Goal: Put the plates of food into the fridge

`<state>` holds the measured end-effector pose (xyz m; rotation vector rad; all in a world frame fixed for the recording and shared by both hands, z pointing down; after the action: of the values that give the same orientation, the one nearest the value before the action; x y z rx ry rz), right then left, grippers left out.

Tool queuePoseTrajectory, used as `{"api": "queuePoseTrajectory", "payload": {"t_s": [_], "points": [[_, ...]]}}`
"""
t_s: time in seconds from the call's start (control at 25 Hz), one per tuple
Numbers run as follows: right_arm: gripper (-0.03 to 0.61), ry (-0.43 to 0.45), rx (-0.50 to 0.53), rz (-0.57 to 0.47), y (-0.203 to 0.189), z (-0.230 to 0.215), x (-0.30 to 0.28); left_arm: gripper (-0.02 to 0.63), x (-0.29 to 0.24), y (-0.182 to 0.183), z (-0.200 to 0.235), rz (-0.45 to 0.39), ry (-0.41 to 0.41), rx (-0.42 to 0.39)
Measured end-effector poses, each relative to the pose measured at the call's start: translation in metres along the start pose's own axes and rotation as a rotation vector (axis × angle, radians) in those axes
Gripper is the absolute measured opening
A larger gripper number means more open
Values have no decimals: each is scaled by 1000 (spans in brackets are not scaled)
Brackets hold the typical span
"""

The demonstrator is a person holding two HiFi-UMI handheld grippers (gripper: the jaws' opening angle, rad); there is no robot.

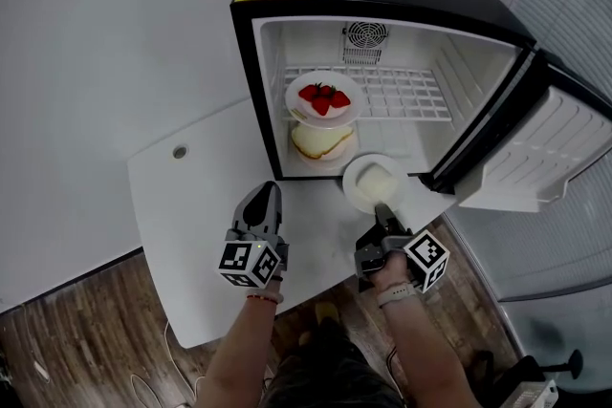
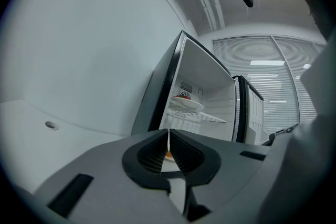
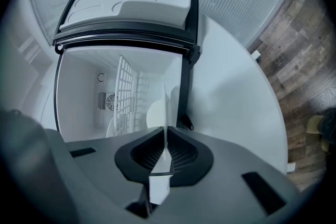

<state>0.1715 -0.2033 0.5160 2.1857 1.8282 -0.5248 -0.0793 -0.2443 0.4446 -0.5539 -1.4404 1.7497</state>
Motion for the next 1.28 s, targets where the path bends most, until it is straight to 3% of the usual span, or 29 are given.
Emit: {"api": "queuePoseTrajectory", "payload": {"t_s": [0.56,1.28], "points": [[17,-25,-36,-86,33,4,-39,15,-13,-6,15,-5,11,-2],[17,-72,103,-151,53,23,-81,15,-18,-5,13,-13,-15,-2]]}}
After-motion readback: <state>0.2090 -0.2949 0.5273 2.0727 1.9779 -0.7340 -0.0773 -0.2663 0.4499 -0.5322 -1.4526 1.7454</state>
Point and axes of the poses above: the fingertips, and each gripper's own axes: x backward along the fingers, z to its left, y out of its top, the point moved 2 cm from there along x, backward along the fingers, and after that the axes turned 12 degrees about -y, right-handed, at the moved point
